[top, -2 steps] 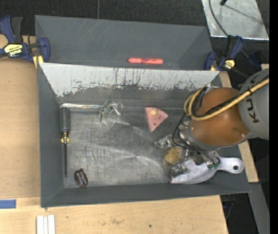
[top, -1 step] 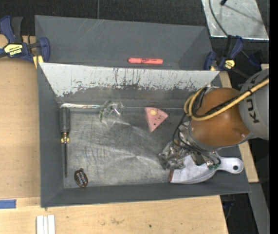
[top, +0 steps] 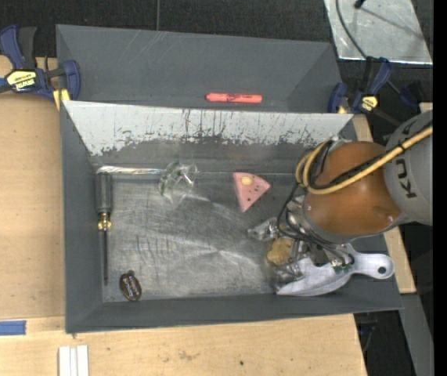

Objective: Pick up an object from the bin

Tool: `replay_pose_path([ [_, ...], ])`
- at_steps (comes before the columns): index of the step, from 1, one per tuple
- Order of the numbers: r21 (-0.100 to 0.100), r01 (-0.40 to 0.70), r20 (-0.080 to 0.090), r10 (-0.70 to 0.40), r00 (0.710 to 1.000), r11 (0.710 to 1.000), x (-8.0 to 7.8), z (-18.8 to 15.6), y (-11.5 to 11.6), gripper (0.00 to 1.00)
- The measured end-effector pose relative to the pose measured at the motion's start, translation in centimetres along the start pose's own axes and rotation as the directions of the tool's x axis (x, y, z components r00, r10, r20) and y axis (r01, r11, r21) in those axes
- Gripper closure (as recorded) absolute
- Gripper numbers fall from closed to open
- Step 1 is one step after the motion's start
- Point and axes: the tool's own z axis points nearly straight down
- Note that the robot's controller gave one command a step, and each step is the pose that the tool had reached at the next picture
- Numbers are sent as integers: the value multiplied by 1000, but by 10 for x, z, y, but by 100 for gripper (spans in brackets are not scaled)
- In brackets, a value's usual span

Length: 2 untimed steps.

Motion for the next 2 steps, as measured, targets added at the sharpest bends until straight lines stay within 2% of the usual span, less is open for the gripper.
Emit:
replay_pose_path([
  [1,0,0,0,0,1000,1000,0,0,0,0],
  [2,0,-66,-8,66,998,998,22,-1,-66,100],
])
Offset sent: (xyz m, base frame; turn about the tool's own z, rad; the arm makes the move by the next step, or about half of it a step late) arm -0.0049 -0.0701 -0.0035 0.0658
